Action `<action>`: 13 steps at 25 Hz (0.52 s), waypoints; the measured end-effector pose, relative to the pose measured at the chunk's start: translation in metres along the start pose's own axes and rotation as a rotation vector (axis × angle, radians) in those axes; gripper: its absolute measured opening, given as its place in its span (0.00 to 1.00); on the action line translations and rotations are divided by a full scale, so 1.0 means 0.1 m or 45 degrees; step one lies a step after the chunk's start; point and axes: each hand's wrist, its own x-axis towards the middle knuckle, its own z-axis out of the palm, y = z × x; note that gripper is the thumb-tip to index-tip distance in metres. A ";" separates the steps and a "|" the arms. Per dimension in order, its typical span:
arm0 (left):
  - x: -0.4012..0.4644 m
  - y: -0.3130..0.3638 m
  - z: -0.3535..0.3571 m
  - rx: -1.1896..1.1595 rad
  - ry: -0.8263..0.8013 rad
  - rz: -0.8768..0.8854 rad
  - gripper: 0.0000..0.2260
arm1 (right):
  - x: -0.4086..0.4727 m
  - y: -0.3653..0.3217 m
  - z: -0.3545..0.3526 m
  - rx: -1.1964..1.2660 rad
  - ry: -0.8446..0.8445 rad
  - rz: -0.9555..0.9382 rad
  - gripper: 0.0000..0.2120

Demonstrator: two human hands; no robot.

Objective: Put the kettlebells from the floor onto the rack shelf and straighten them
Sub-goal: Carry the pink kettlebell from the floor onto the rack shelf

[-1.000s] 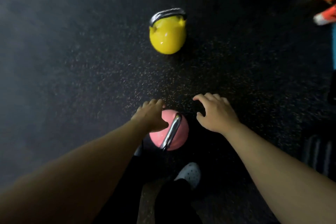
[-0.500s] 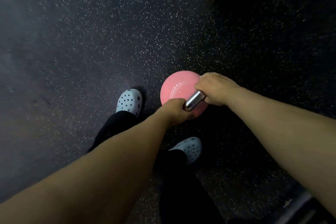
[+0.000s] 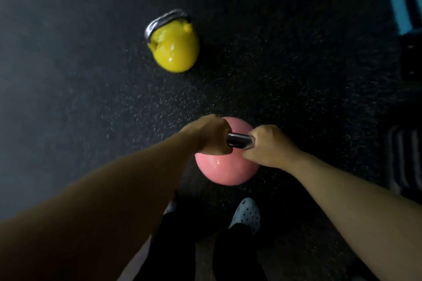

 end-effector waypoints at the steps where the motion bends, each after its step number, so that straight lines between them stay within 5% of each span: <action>1: 0.09 0.14 -0.19 0.041 -0.015 0.056 0.07 | -0.06 0.05 -0.16 0.043 0.067 0.035 0.14; 10: 0.94 2.27 -1.39 0.522 -0.043 0.665 0.05 | -1.18 1.03 -1.51 0.249 0.723 0.404 0.08; 13: 1.15 3.10 -1.49 0.616 -0.016 0.857 0.05 | -1.68 1.46 -1.83 0.279 0.889 0.530 0.13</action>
